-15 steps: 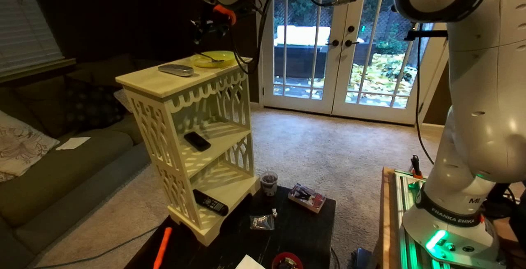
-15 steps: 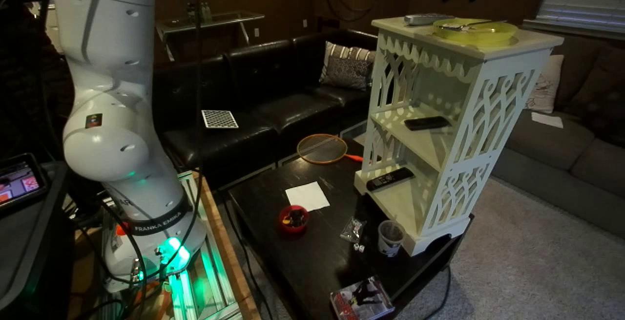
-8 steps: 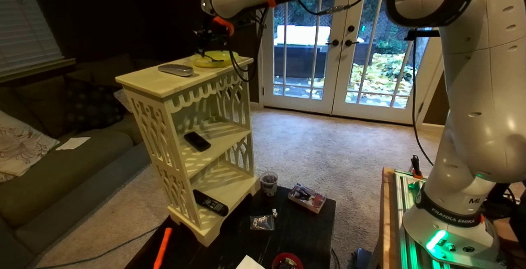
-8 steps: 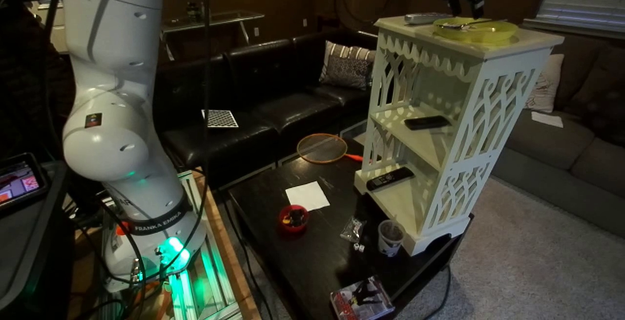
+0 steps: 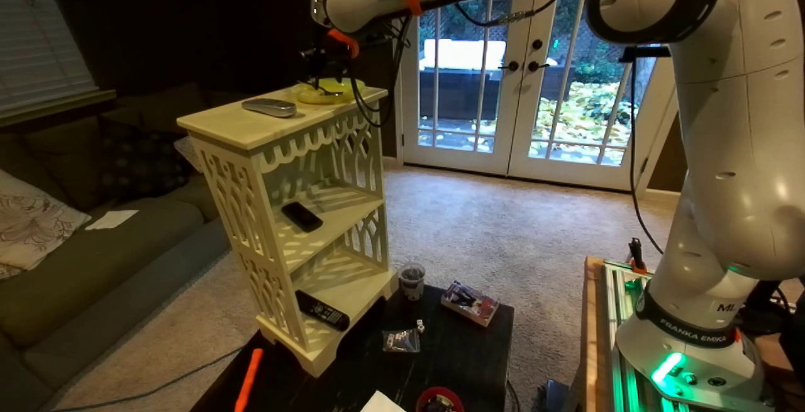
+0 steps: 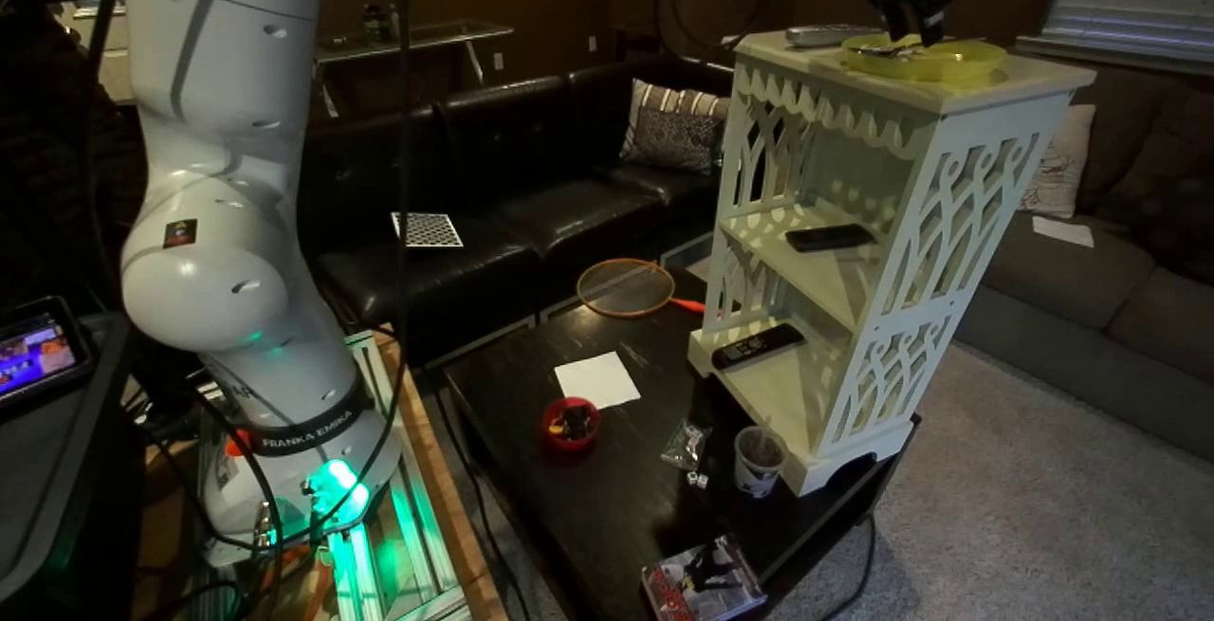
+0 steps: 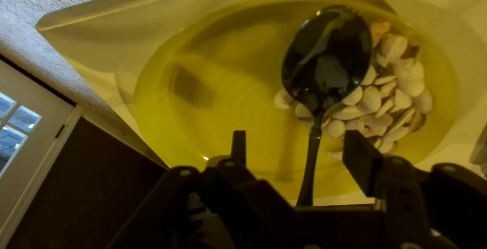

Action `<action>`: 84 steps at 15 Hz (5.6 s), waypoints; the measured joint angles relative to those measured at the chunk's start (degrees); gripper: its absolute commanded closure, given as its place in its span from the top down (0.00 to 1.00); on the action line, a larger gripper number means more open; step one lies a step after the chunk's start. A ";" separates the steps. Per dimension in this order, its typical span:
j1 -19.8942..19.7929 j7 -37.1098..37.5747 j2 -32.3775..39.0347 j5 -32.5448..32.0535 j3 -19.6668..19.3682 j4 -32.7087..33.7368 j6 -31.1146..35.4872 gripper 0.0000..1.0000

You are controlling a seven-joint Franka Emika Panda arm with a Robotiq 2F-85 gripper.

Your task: Put the fork on the lower shelf

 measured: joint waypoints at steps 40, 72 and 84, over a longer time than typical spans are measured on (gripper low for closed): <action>2.21 -40.51 -39.73 27.45 0.89 -37.36 -7.79 0.02; -0.25 -7.48 -27.70 21.24 0.39 -57.00 22.79 0.02; 5.25 21.06 -8.67 0.42 -8.09 -59.50 54.17 0.02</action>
